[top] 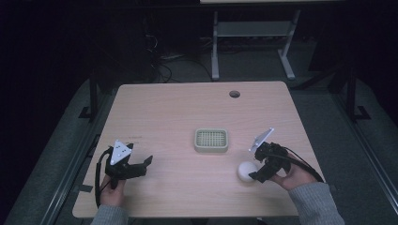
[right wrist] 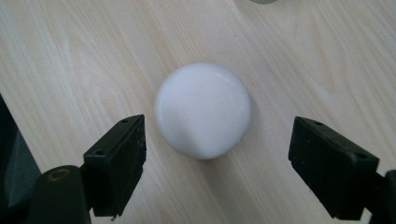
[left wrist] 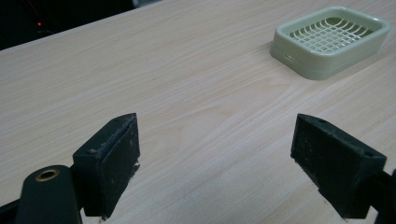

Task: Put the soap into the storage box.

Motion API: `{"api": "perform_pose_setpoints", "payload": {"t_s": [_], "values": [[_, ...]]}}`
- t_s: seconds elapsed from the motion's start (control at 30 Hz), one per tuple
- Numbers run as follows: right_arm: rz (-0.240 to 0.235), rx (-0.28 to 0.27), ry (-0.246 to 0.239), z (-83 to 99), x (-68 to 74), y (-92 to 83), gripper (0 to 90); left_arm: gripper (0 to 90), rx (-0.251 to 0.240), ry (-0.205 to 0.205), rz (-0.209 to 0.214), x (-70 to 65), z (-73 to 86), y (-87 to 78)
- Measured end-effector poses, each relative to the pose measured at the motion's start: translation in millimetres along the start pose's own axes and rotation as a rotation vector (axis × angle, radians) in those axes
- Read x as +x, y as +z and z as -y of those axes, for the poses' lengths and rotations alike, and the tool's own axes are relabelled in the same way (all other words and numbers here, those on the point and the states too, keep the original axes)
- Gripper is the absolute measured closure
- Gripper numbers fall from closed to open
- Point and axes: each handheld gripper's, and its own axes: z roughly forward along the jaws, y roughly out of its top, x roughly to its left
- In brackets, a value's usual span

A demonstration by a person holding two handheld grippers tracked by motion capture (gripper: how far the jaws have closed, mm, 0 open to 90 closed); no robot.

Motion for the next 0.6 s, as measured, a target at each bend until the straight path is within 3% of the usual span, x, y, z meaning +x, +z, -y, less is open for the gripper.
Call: {"api": "perform_pose_setpoints", "payload": {"t_s": [0.6], "values": [[-0.047, 0.088, -0.024, -16.5, 0.9, 26.0, 16.3, 15.2, 0.003, 0.001, -0.001, -0.6, -0.4, 0.0]]}}
